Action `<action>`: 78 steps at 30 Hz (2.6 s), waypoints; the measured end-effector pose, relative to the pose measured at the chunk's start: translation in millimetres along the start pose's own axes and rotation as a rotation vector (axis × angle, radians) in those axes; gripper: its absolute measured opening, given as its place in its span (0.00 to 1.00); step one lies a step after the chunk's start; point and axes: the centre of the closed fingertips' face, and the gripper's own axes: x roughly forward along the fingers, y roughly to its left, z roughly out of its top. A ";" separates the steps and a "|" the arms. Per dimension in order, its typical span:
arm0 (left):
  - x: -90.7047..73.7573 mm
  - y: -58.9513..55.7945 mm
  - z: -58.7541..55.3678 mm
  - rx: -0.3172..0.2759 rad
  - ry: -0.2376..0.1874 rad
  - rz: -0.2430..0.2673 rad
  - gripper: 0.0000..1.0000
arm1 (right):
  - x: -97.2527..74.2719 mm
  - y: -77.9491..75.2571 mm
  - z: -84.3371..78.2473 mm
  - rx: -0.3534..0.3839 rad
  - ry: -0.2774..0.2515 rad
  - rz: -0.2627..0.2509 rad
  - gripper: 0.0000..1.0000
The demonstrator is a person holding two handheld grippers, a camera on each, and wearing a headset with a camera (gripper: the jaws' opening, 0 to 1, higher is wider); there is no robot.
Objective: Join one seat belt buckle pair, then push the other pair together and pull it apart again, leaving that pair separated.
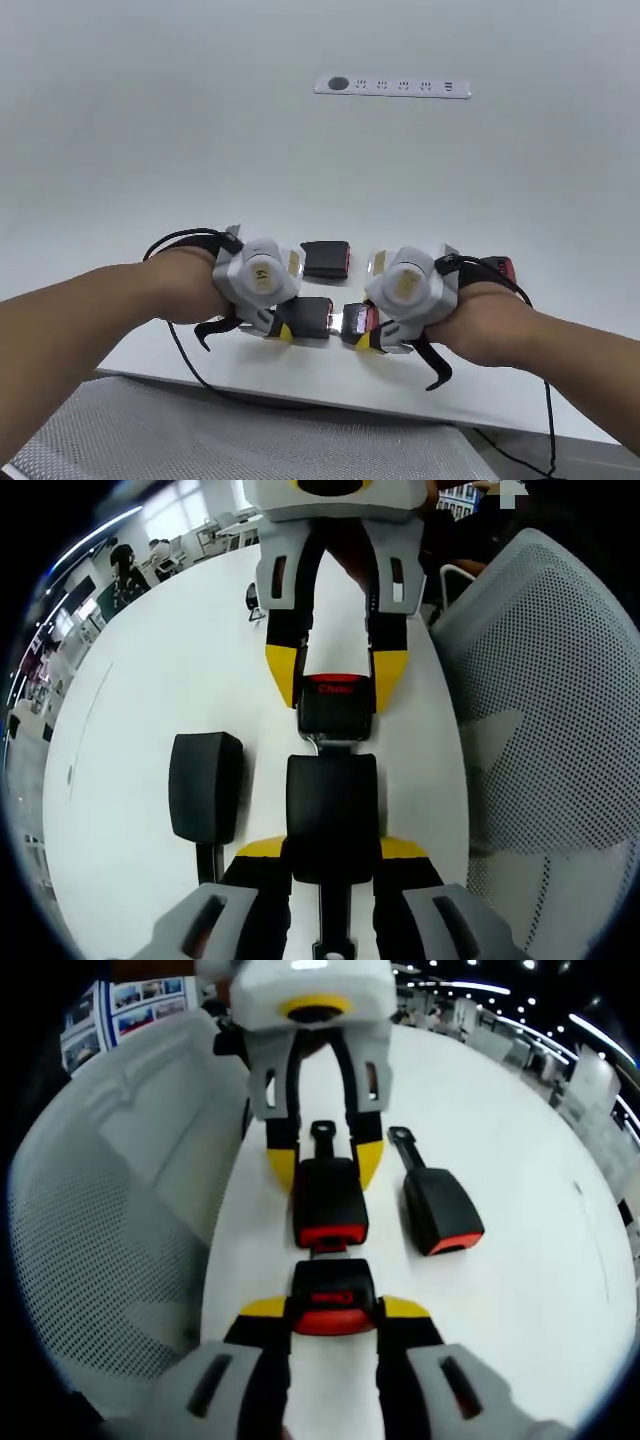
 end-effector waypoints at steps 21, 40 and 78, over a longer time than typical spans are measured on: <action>1.5 1.2 -2.3 0.004 0.015 -0.015 0.32 | 9.0 0.9 1.1 0.017 0.002 0.002 0.30; -0.9 0.5 0.2 -0.021 -0.013 -0.021 0.31 | 6.2 -3.7 4.6 0.003 0.007 0.021 0.31; -0.6 -2.6 -3.2 -0.051 0.016 -0.004 0.34 | -2.5 6.5 6.8 -0.025 -0.033 0.022 0.37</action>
